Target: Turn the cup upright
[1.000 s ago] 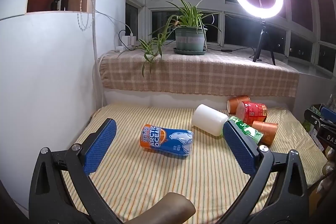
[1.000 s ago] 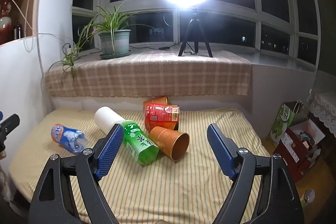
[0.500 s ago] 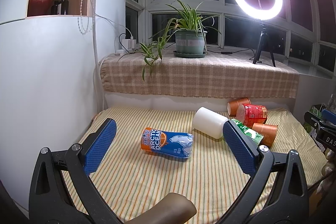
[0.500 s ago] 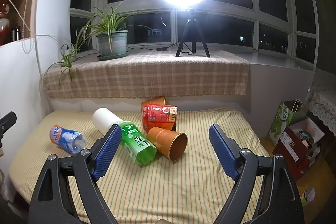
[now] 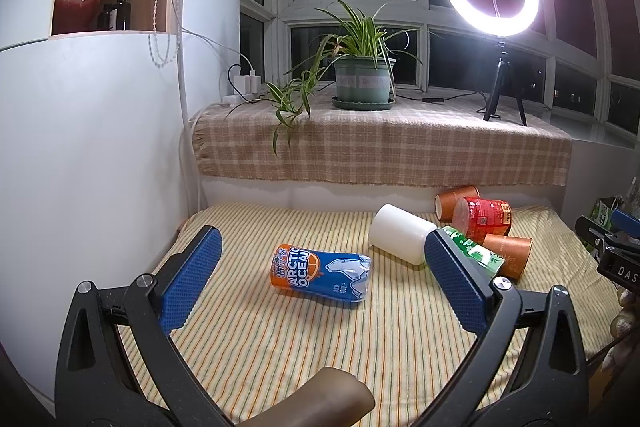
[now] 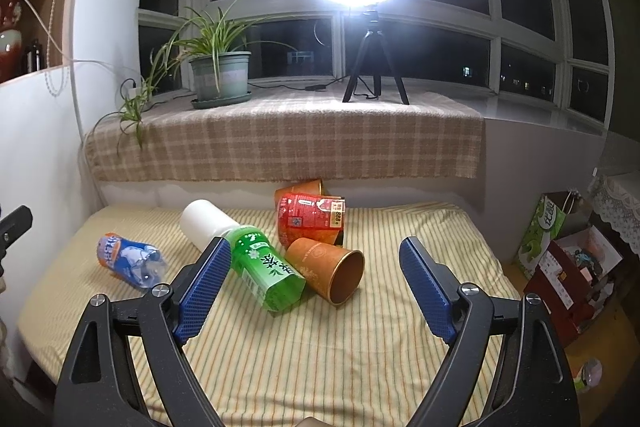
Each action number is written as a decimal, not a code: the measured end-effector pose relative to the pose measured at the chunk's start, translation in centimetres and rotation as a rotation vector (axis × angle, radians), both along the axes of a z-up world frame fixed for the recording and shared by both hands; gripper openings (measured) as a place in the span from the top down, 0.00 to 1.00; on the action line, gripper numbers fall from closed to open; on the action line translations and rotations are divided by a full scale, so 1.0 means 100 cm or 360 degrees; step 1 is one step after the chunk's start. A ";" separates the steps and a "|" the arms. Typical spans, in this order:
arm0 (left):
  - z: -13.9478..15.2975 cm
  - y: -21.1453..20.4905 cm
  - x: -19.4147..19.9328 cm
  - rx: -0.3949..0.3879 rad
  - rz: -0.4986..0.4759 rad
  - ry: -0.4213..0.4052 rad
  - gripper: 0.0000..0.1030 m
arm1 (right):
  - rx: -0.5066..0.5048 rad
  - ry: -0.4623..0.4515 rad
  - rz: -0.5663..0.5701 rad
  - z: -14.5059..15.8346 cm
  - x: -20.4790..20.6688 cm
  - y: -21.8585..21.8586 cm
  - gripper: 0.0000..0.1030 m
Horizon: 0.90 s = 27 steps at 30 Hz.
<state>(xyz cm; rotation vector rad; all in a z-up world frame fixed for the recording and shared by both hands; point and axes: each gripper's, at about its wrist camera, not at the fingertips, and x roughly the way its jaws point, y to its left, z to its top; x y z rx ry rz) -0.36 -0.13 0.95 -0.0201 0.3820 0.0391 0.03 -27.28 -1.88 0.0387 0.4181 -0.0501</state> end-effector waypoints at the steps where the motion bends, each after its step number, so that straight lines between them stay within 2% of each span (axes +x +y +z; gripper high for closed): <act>1: 0.000 0.000 0.000 0.0002 0.0000 0.0000 0.00 | 0.0000 -0.0002 0.0001 0.000 0.000 0.000 0.16; 27: 0.002 0.001 0.001 0.0005 -0.0001 0.0000 0.00 | 0.0010 0.0002 0.0010 0.000 0.002 0.001 0.16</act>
